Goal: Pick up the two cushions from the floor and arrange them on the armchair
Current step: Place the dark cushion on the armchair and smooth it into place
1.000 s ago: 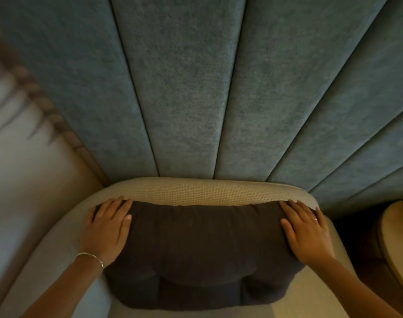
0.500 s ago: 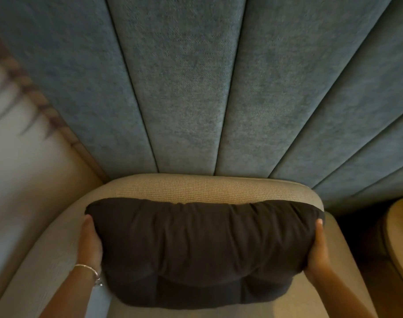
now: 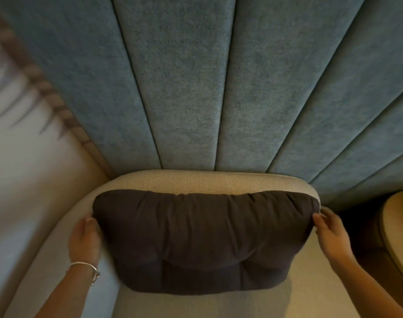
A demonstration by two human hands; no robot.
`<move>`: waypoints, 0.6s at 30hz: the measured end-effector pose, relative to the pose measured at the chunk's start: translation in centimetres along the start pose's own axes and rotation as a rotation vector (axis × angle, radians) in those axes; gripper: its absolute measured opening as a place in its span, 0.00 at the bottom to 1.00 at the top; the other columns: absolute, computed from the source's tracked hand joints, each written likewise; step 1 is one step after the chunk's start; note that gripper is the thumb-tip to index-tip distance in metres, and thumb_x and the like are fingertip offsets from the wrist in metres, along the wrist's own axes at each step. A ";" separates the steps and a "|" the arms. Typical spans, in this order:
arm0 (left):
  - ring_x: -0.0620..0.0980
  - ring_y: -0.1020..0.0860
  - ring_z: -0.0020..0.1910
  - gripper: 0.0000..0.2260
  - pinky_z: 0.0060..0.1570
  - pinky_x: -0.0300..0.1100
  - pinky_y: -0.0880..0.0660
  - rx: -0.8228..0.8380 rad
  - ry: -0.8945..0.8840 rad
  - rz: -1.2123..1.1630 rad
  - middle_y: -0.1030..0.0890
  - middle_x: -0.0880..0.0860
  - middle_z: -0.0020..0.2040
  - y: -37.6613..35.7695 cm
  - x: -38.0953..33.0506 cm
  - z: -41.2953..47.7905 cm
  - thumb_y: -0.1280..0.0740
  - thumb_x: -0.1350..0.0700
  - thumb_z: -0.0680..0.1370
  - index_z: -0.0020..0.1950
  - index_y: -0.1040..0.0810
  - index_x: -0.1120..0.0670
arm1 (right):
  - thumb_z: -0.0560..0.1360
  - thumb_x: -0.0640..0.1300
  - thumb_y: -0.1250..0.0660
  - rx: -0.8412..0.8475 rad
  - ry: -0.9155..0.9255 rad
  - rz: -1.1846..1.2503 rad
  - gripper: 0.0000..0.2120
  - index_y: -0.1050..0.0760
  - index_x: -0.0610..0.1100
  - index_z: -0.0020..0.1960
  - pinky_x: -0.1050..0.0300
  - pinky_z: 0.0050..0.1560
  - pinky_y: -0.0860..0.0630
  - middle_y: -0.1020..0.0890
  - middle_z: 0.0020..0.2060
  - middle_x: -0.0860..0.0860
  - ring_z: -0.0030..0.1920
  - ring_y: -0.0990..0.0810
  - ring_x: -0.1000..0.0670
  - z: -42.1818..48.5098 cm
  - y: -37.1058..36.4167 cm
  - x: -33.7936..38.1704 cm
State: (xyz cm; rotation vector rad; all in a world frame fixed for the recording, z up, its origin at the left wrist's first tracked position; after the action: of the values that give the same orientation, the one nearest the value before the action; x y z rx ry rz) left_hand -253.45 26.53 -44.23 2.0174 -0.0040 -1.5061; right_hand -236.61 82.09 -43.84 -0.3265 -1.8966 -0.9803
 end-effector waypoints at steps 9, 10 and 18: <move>0.44 0.24 0.26 0.12 0.30 0.32 0.24 0.353 0.030 -0.286 0.26 0.55 0.29 3.3 -6.3 -10.1 0.42 0.68 0.77 0.38 0.25 0.57 | 0.77 0.35 0.41 0.191 0.135 0.119 0.07 0.24 0.37 0.46 0.60 0.38 0.22 0.20 0.36 0.42 0.34 0.20 0.50 -8.2 2.6 4.3; 0.47 0.25 0.30 0.11 0.30 0.32 0.24 0.399 0.038 -0.261 0.28 0.57 0.31 3.9 -6.3 -11.8 0.42 0.68 0.77 0.39 0.25 0.58 | 0.77 0.36 0.41 0.253 0.163 0.062 0.08 0.23 0.40 0.44 0.58 0.39 0.23 0.21 0.35 0.42 0.35 0.21 0.49 -9.7 2.6 4.8; 0.50 0.30 0.33 0.10 0.38 0.39 0.27 0.445 0.140 -0.233 0.30 0.57 0.32 10.1 -5.2 -23.0 0.41 0.67 0.77 0.40 0.24 0.59 | 0.77 0.38 0.42 0.433 0.312 -0.086 0.11 0.24 0.45 0.40 0.66 0.30 0.30 0.25 0.28 0.49 0.26 0.23 0.60 -19.2 7.0 6.5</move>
State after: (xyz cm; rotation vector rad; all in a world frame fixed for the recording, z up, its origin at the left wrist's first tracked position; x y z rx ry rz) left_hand -231.80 30.92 -31.25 2.5493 -0.0535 -1.6078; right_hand -223.92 71.21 -30.40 0.1563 -1.7845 -0.6076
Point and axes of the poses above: each hand's wrist, its own z-axis towards the middle knuckle, its own y-axis out of the back of the hand, x = y × z, the point moved 8 cm from there along z, towards the middle knuckle
